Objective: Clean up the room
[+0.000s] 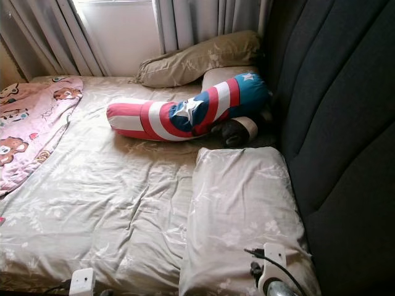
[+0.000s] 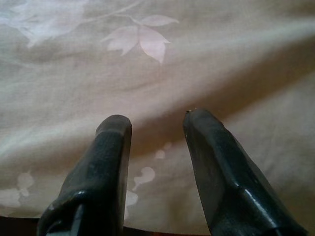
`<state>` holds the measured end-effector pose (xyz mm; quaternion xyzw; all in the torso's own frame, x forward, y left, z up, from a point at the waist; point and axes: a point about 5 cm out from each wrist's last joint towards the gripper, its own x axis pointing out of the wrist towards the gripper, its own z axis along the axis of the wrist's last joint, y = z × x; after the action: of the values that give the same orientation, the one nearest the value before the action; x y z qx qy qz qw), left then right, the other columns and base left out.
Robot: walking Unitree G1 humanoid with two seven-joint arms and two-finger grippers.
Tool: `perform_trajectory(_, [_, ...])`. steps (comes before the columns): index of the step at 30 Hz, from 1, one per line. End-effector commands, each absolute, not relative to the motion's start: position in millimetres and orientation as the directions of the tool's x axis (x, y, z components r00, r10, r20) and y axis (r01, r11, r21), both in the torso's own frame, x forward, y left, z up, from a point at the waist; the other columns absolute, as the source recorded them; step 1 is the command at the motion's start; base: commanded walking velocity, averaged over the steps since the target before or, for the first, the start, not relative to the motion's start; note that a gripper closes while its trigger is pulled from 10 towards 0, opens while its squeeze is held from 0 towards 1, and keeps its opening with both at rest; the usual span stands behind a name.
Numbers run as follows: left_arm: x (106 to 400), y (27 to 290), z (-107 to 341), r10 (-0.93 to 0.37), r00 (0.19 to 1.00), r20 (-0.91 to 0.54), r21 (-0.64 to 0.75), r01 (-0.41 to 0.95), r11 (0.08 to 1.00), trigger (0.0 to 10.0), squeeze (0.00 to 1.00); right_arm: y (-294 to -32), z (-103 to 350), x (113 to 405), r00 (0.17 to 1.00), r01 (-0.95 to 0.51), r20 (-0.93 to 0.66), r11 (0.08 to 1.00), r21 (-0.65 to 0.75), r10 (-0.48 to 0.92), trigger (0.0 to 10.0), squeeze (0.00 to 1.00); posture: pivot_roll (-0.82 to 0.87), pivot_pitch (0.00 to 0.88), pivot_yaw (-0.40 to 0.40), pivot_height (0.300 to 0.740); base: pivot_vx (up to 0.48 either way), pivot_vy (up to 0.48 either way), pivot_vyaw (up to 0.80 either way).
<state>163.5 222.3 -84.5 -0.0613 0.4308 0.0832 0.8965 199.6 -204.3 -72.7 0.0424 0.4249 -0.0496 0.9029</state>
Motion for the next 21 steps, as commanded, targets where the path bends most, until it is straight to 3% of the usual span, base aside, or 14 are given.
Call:
perform_trajectory(1, [150,225,-90,0.101,0.567,-0.818,-0.021,-0.205,0.978,10.0,0.0,-206,-75,195,0.62,0.126,-0.783,0.992,0.03,-0.055,10.0,0.0,-0.03,0.0,0.025,0.74,0.0,0.33,0.0])
perform_trajectory(10, [170,220,-84,0.098,0.593,-0.8,-0.022,-0.191,0.981,10.0,0.0,-200,-75,196,0.619,0.11,-0.784,0.993,0.039,-0.038,10.0,0.0,-0.02,0.0,0.033,0.74,0.0,0.373,0.0])
perform_trajectory(21, [188,194,-81,0.078,0.601,-0.796,-0.028,-0.166,0.986,10.0,0.0,-199,-77,194,0.612,0.094,-0.79,0.995,0.032,-0.032,10.0,0.0,-0.02,0.0,0.043,0.74,0.0,0.454,0.0])
